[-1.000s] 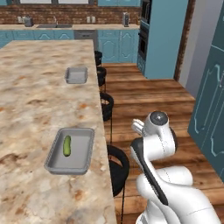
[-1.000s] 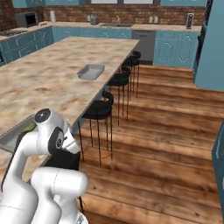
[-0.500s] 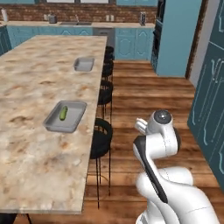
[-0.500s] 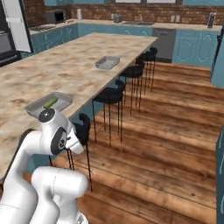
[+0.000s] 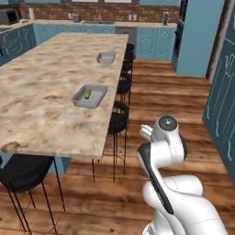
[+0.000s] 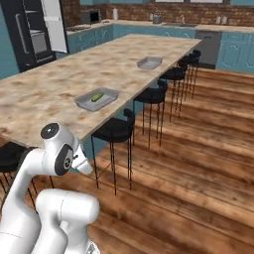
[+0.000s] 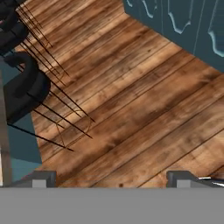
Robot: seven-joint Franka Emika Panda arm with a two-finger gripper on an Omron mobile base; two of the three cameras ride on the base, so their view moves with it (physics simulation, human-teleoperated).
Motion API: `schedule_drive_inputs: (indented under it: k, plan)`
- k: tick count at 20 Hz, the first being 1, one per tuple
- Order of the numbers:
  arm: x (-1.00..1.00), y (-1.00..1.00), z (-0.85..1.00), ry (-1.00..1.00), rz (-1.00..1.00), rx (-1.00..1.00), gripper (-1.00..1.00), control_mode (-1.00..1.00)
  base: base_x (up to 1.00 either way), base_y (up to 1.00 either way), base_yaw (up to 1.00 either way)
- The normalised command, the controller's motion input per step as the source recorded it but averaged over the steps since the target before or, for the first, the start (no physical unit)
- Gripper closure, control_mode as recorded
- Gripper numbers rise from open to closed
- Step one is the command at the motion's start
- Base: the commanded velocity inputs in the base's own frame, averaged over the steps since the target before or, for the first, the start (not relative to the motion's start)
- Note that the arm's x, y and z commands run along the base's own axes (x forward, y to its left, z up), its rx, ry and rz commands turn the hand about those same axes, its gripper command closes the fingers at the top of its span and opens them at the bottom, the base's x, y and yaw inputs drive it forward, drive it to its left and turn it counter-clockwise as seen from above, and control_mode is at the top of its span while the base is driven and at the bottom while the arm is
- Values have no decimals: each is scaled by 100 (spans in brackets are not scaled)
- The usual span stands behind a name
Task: Place the cold items (cucumber and onion) from the fridge in one tupperware on the dining counter. Place the warm items (hot dog and kebab skewer) in the stove area in another tupperware.
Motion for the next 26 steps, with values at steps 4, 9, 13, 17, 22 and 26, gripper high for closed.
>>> schedule_drive_inputs:
  k: [4, 9, 13, 17, 22, 26]
  plan:
    - [0, 0, 0, 0, 0, 0, -100, 100, -86, 36, 50]
    - [0, 0, 0, 0, 0, 0, -100, 100, -30, 61, 58]
    - [0, 0, 0, 0, 0, 0, -100, 100, 8, 81, 45]
    - [0, 0, 0, 0, 0, 0, -100, 100, 37, 99, 19]
    - [0, 0, 0, 0, 0, 0, -100, 100, 58, 100, 2]
    - [0, 0, 0, 0, 0, 0, -100, 100, 70, 100, 0]
